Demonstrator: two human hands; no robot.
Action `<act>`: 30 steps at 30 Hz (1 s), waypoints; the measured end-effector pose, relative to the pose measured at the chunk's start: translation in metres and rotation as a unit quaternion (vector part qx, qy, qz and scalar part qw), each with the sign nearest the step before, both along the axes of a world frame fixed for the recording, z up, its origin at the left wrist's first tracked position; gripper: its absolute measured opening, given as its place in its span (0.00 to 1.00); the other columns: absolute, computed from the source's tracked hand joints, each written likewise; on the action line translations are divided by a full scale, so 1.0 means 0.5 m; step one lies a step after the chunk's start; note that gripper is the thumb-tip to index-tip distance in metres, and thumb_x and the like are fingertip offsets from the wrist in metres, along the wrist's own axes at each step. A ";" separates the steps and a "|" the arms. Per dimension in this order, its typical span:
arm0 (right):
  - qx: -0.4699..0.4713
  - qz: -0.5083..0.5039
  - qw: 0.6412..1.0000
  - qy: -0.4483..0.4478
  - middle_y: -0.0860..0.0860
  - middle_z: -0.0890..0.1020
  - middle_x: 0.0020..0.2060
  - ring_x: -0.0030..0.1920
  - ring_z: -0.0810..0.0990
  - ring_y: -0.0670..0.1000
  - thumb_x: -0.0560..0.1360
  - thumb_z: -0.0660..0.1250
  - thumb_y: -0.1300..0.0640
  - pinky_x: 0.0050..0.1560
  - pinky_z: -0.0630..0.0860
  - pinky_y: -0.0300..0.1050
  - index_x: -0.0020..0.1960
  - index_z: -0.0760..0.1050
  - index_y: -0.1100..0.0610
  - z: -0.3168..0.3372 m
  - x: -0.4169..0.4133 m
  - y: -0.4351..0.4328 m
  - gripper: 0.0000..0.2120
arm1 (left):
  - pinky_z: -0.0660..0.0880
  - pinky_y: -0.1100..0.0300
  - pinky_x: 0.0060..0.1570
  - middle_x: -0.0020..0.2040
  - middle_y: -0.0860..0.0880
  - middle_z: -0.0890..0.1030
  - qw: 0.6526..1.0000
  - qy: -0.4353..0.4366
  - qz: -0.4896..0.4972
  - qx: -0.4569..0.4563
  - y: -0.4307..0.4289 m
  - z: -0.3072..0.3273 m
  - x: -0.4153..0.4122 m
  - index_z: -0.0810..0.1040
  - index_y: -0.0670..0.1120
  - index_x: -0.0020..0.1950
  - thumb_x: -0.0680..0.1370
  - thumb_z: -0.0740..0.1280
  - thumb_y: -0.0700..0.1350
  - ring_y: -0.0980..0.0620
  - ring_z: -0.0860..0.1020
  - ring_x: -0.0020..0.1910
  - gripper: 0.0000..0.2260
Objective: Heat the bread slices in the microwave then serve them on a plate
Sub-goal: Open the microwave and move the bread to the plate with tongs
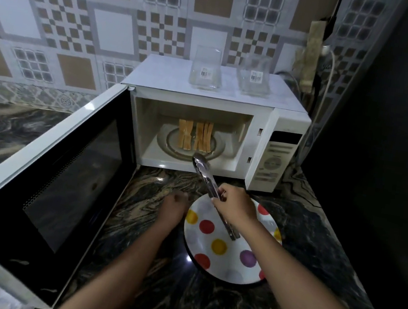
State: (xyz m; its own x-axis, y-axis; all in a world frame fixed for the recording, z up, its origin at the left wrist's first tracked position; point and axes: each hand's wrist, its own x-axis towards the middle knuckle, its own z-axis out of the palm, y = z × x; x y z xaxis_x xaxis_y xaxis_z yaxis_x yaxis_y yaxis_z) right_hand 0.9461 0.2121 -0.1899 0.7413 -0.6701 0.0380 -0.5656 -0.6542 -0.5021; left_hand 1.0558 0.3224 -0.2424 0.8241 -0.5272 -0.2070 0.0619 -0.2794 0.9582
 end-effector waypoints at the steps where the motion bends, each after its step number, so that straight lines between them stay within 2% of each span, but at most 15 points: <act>1: -0.027 0.017 1.000 -0.003 0.51 0.80 0.42 0.43 0.79 0.54 0.73 0.68 0.50 0.39 0.74 0.44 0.46 0.76 0.54 0.011 -0.003 0.003 0.08 | 0.72 0.59 0.37 0.37 0.45 0.78 0.998 0.036 0.011 -0.052 -0.006 0.021 0.003 0.76 0.42 0.41 0.78 0.62 0.51 0.47 0.76 0.39 0.13; 3: -0.067 0.055 0.996 -0.003 0.51 0.81 0.44 0.45 0.79 0.53 0.73 0.67 0.50 0.39 0.73 0.44 0.48 0.77 0.53 0.028 -0.005 0.009 0.08 | 0.74 0.56 0.42 0.39 0.44 0.80 0.990 0.070 0.025 -0.123 -0.016 0.063 0.011 0.79 0.44 0.42 0.78 0.61 0.56 0.49 0.78 0.40 0.17; 5: -0.101 0.092 0.991 0.001 0.50 0.81 0.45 0.47 0.79 0.54 0.73 0.66 0.51 0.38 0.71 0.44 0.49 0.77 0.53 0.041 -0.004 0.016 0.07 | 0.75 0.55 0.45 0.41 0.44 0.81 0.983 0.081 0.038 -0.157 -0.019 0.095 0.015 0.80 0.42 0.47 0.76 0.63 0.58 0.48 0.79 0.42 0.19; 9: -0.111 0.123 0.986 -0.023 0.49 0.81 0.46 0.47 0.79 0.52 0.74 0.66 0.50 0.39 0.72 0.43 0.50 0.78 0.53 0.055 0.000 0.020 0.08 | 0.75 0.59 0.43 0.40 0.46 0.79 0.959 0.142 0.066 -0.235 -0.017 0.121 0.027 0.77 0.38 0.54 0.77 0.65 0.46 0.48 0.78 0.44 0.12; 11: -0.096 0.123 0.987 -0.028 0.48 0.80 0.45 0.46 0.78 0.51 0.73 0.67 0.48 0.40 0.72 0.44 0.48 0.78 0.52 0.060 -0.001 0.016 0.09 | 0.76 0.60 0.41 0.42 0.46 0.79 0.946 0.175 0.094 -0.256 -0.013 0.131 0.034 0.76 0.39 0.55 0.77 0.65 0.44 0.49 0.79 0.44 0.10; 13: -0.059 0.123 0.990 -0.033 0.47 0.80 0.43 0.44 0.78 0.50 0.72 0.68 0.47 0.42 0.75 0.46 0.46 0.77 0.51 0.057 -0.005 0.004 0.08 | 0.77 0.62 0.39 0.43 0.47 0.79 0.929 0.213 0.132 -0.272 -0.009 0.136 0.045 0.77 0.41 0.53 0.77 0.65 0.43 0.51 0.78 0.44 0.07; 15: -0.009 0.123 0.991 -0.045 0.47 0.80 0.41 0.42 0.78 0.49 0.70 0.70 0.47 0.44 0.78 0.50 0.44 0.78 0.50 0.047 -0.010 -0.012 0.08 | 0.77 0.59 0.40 0.42 0.48 0.78 0.911 0.245 0.160 -0.290 -0.001 0.135 0.056 0.76 0.43 0.45 0.78 0.65 0.42 0.52 0.77 0.42 0.03; 18: 0.049 0.111 0.991 -0.063 0.49 0.79 0.40 0.40 0.79 0.50 0.68 0.74 0.49 0.44 0.79 0.51 0.45 0.79 0.52 0.035 -0.019 -0.031 0.09 | 0.74 0.53 0.47 0.37 0.50 0.81 0.895 0.258 0.174 -0.320 0.020 0.125 0.069 0.76 0.46 0.41 0.78 0.64 0.42 0.54 0.79 0.38 0.06; 21: 0.090 0.121 0.987 -0.048 0.52 0.81 0.43 0.44 0.80 0.53 0.67 0.75 0.49 0.46 0.78 0.52 0.44 0.80 0.54 0.036 -0.024 -0.040 0.12 | 0.75 0.58 0.43 0.30 0.52 0.81 0.877 0.258 0.184 -0.362 0.033 0.124 0.075 0.76 0.44 0.41 0.78 0.63 0.39 0.55 0.79 0.35 0.07; 23: 0.157 0.132 0.977 -0.051 0.54 0.82 0.40 0.40 0.80 0.53 0.68 0.73 0.44 0.40 0.79 0.50 0.45 0.80 0.53 0.043 -0.024 -0.036 0.14 | 0.76 0.58 0.43 0.27 0.53 0.81 0.876 0.263 0.181 -0.361 0.035 0.126 0.074 0.76 0.44 0.41 0.78 0.63 0.38 0.56 0.80 0.32 0.07; 25: 0.212 0.126 0.967 -0.057 0.52 0.80 0.35 0.33 0.77 0.48 0.72 0.67 0.40 0.34 0.74 0.46 0.46 0.78 0.52 0.052 -0.016 -0.026 0.15 | 0.77 0.56 0.45 0.29 0.52 0.82 0.878 0.267 0.162 -0.362 0.029 0.128 0.069 0.76 0.43 0.43 0.78 0.62 0.38 0.56 0.81 0.31 0.06; 28: 0.246 0.147 0.957 -0.049 0.50 0.81 0.38 0.33 0.77 0.44 0.78 0.57 0.43 0.37 0.73 0.43 0.45 0.75 0.51 0.060 0.005 -0.001 0.14 | 0.76 0.55 0.51 0.39 0.47 0.82 0.890 0.258 0.116 -0.357 0.020 0.133 0.059 0.77 0.42 0.45 0.79 0.62 0.39 0.52 0.81 0.40 0.05; 30: 0.268 0.165 0.949 -0.033 0.51 0.81 0.38 0.33 0.79 0.47 0.80 0.55 0.45 0.37 0.75 0.42 0.46 0.72 0.50 0.056 0.015 0.012 0.12 | 0.79 0.59 0.44 0.37 0.49 0.83 0.901 0.240 0.082 -0.353 0.016 0.136 0.057 0.77 0.43 0.45 0.78 0.62 0.40 0.54 0.81 0.39 0.05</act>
